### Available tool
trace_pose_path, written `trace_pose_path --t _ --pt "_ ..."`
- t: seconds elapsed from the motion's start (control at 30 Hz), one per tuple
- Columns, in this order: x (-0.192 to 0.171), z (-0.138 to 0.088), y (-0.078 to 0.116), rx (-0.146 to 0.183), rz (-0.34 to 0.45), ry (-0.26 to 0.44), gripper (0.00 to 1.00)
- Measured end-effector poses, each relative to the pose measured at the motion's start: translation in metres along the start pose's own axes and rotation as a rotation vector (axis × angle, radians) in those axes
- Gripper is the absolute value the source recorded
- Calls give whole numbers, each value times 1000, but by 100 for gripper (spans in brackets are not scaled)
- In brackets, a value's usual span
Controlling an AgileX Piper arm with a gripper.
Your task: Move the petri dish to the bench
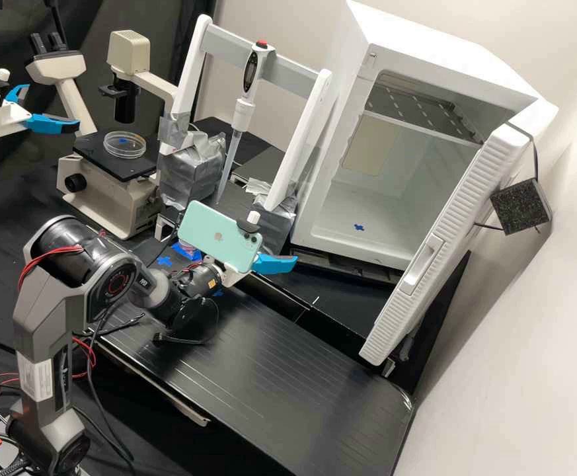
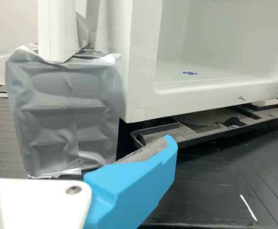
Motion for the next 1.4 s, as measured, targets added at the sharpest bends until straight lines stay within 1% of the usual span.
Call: trace_pose_path --t 0.3,0.4,0.47,0.53,0.6,0.7,0.73,0.8,0.83,0.9,0.97,1.03,1.1,1.13,1.23,1.3,1.4 --pt "0 0 0 0 0 0 100" --pt "-9 3 1 -1 -6 -2 100" --pt "-25 2 4 10 -6 22 100" --pt "-39 0 7 20 13 55 100" --pt "-54 -7 10 34 38 114 100" --pt "-78 -21 12 31 58 214 100" --pt "-88 -28 11 29 58 257 100" --pt "-100 -39 9 25 53 321 100" --pt "-109 -50 7 27 43 382 100" --pt "-120 -65 3 15 25 460 100" --pt "-131 -79 1 -10 14 542 100" --pt "-140 -90 -3 -20 -3 601 100" --pt "-147 -100 -7 -40 -28 641 100" --pt "-148 -104 -8 -39 -36 652 100" --pt "-150 -116 -10 -53 -58 681 100" --pt "-152 -122 -11 -67 -71 693 100" --pt "-156 -131 -11 -88 -73 734 100"
